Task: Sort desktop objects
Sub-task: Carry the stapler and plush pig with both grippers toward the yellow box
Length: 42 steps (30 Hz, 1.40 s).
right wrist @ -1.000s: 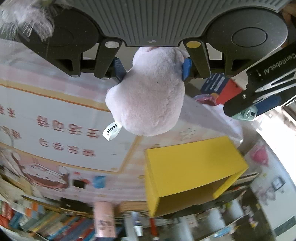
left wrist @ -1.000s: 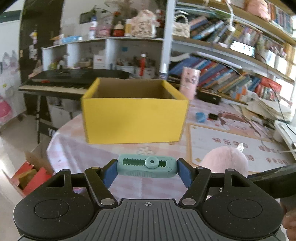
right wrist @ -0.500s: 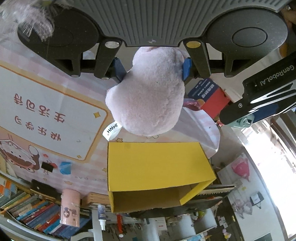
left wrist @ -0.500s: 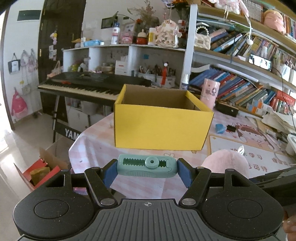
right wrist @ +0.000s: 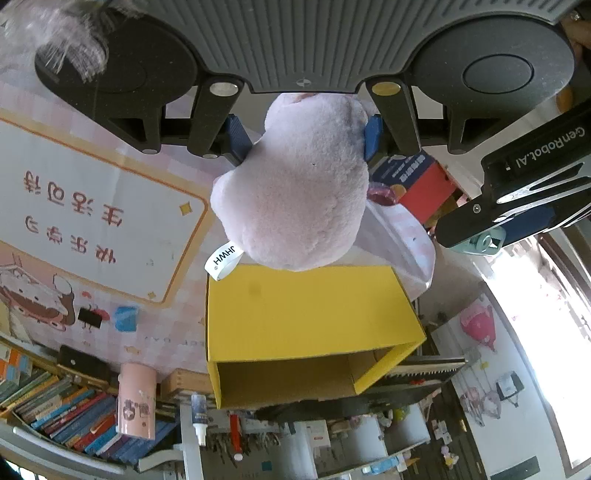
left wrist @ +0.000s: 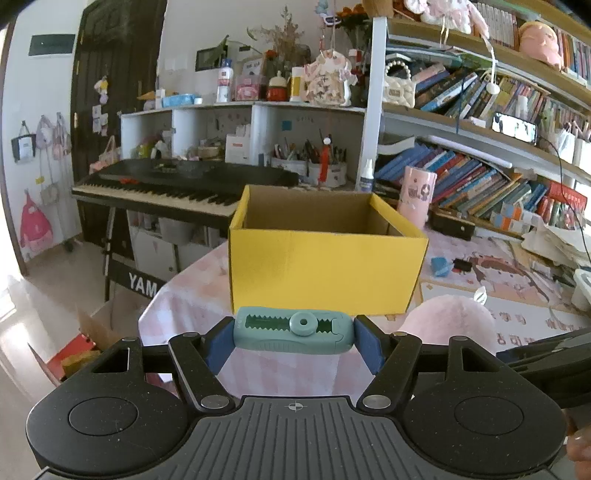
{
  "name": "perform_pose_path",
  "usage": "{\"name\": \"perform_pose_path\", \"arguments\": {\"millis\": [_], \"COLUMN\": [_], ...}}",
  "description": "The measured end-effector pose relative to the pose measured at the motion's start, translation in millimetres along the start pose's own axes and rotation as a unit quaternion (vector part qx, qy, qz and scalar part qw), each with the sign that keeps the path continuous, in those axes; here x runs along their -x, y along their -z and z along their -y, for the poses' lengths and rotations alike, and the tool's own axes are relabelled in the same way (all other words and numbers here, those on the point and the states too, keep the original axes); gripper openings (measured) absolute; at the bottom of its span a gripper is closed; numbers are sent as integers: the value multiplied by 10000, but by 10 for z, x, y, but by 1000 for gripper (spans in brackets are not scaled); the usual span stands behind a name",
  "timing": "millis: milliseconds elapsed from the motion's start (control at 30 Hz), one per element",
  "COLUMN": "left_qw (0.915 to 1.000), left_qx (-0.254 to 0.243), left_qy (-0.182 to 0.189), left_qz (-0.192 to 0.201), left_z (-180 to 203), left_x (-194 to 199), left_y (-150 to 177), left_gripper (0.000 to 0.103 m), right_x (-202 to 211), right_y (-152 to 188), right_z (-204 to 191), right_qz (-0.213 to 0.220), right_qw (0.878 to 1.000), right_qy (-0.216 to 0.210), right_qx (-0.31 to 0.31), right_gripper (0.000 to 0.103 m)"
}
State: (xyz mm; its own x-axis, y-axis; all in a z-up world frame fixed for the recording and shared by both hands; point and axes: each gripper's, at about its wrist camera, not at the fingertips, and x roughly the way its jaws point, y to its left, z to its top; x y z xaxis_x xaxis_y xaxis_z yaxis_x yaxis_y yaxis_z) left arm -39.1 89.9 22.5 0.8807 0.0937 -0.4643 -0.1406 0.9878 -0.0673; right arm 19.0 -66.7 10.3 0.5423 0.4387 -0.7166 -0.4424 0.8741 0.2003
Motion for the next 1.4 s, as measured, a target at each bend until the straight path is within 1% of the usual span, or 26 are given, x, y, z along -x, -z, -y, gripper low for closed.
{"name": "perform_pose_path", "arguments": {"millis": [133, 300, 433, 567, 733, 867, 933, 1133, 1400], "left_qw": [9999, 9992, 9983, 9973, 9965, 9959, 9958, 9966, 9970], "left_qx": [2, -47, 0, 14, 7, -86, -124, -209, -391], "left_qy": [-12, -68, -109, -213, -299, -369, -407, -529, -605], "left_qz": [123, 391, 569, 704, 778, 817, 806, 590, 281], "left_z": [-22, -50, -81, -94, -59, 11, 44, 153, 336], "left_x": [-47, -126, -221, -356, -570, -778, -883, -1210, -1518], "left_y": [-98, -288, -446, -589, -747, -861, -902, -954, -953], "left_gripper": [69, 69, 69, 69, 69, 69, 69, 69, 69], "right_x": [27, 67, 99, 111, 56, -41, -109, -293, -537], "right_y": [-94, -283, -506, -759, -1105, -1352, -1472, -1735, -1926], "right_z": [-4, 27, 101, 172, 267, 352, 401, 537, 683], "right_qz": [163, 408, 649, 952, 1269, 1396, 1432, 1487, 1334], "right_qw": [9998, 9991, 9978, 9954, 9918, 9899, 9892, 9877, 9888], "right_qy": [31, 91, 109, 95, 7, -86, -111, -160, -301], "right_qx": [69, 84, 8, 60, 157, 228, 284, 463, 598], "right_gripper": [57, 57, 57, 57, 57, 57, 57, 57, 57]}}
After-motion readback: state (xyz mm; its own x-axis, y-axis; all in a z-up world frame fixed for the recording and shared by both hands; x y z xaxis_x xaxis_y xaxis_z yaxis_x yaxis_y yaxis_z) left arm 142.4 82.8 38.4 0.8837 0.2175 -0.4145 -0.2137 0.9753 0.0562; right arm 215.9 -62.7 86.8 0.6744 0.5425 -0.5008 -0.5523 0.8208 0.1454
